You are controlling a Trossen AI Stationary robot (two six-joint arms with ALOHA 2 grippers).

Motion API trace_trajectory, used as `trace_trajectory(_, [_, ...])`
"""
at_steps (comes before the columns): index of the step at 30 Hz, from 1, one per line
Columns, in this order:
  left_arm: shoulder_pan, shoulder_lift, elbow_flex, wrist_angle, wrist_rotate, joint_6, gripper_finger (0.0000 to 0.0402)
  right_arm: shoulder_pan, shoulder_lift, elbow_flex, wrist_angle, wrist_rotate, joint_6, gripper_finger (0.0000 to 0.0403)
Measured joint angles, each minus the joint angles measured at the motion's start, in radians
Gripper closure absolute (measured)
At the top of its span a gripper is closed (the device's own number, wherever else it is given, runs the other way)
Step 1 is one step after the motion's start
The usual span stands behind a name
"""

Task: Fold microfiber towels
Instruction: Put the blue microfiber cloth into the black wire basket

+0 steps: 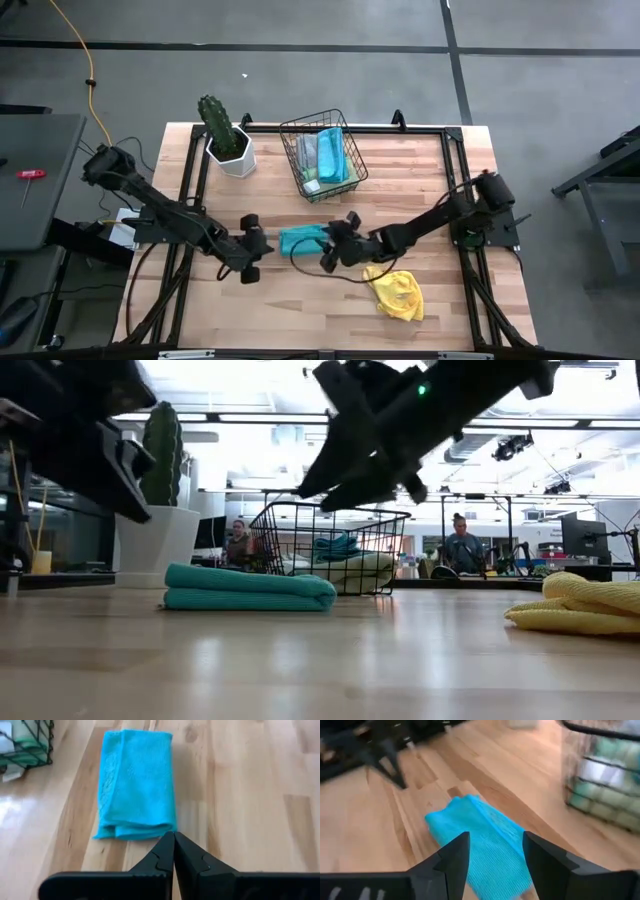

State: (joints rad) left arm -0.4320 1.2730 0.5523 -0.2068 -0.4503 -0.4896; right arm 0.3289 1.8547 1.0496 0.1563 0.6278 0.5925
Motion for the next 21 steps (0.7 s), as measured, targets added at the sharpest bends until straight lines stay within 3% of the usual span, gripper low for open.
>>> trace_trajectory(4, [-0.041, -0.043, 0.000, -0.032, -0.035, -0.024, 0.0401, -0.006, -0.056, 0.000, -0.164, -0.039, 0.229, 0.0226])
trace_trajectory(9, [-0.066, -0.057, 0.000, -0.042, -0.046, -0.035, 0.0402, -0.034, -0.016, -0.002, -0.282, -0.136, 0.462, 0.0226])
trace_trajectory(14, [-0.067, -0.056, 0.000, -0.053, -0.044, -0.036, 0.0401, -0.074, 0.036, 0.000, -0.233, -0.267, 0.531, 0.0226])
trace_trajectory(21, [-0.066, -0.056, 0.000, -0.062, -0.047, -0.039, 0.0401, -0.119, 0.078, 0.000, -0.142, -0.359, 0.560, 0.0226])
